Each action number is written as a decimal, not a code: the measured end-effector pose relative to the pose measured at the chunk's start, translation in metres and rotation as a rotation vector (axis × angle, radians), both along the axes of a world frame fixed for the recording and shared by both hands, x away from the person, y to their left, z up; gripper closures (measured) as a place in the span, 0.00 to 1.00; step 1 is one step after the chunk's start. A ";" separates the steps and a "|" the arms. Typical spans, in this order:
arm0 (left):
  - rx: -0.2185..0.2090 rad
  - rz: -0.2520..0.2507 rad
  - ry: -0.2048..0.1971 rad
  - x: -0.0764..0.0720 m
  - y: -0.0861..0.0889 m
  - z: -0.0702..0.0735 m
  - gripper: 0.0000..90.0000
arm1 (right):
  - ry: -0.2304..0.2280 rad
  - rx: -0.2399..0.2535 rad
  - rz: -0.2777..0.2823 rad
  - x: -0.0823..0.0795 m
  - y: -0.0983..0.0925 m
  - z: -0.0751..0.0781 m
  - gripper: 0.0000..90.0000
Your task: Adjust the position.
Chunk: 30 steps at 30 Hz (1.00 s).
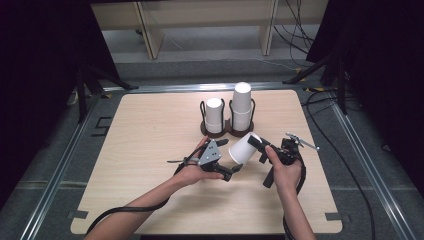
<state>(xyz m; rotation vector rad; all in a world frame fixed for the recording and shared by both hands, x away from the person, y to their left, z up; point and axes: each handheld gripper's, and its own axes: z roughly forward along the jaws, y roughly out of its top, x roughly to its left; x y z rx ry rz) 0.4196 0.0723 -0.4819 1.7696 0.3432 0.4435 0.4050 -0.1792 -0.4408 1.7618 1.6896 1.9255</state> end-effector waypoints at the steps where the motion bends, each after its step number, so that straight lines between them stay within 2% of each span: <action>1: 0.007 0.002 -0.001 0.000 -0.001 0.000 0.02 | 0.001 -0.006 -0.001 0.000 0.001 0.001 0.41; 4: -0.001 0.001 0.004 0.001 -0.003 -0.002 0.02 | 0.005 -0.014 -0.006 0.001 0.003 0.002 0.41; 5: 0.002 0.000 0.007 0.002 -0.003 -0.003 0.02 | -0.004 0.003 0.004 0.001 0.003 0.001 0.41; 7: 0.002 0.000 0.006 0.002 -0.004 -0.004 0.03 | -0.003 0.002 0.003 0.001 0.003 0.001 0.41; 8: -0.006 0.001 0.005 0.002 -0.005 -0.005 0.03 | 0.010 -0.013 -0.012 0.001 0.003 0.002 0.41; 9: 0.004 0.006 0.011 0.002 -0.005 -0.006 0.03 | 0.016 -0.016 -0.015 0.001 0.003 0.002 0.41; 13: 0.012 0.005 0.009 0.003 -0.007 -0.008 0.04 | 0.010 -0.005 -0.010 0.001 0.003 0.002 0.41; 17: -0.007 0.005 -0.001 0.004 -0.009 -0.008 0.05 | 0.008 -0.003 -0.009 0.001 0.003 0.002 0.41; 18: 0.004 0.015 0.007 0.003 -0.009 -0.008 0.05 | 0.008 -0.003 -0.008 0.001 0.003 0.003 0.41; 21: 0.005 0.017 0.008 0.005 -0.010 -0.008 0.06 | 0.001 0.011 -0.003 0.001 0.003 0.002 0.41; 22: -0.007 0.013 0.006 0.005 -0.011 -0.009 0.07 | -0.001 0.013 0.003 0.001 0.003 0.002 0.41; 25: 0.001 0.016 0.007 0.005 -0.011 -0.009 0.07 | -0.005 0.018 0.003 0.001 0.004 0.003 0.41; 30: 0.000 0.015 0.004 0.006 -0.011 -0.008 0.09 | 0.007 0.029 0.001 0.001 0.004 0.004 0.41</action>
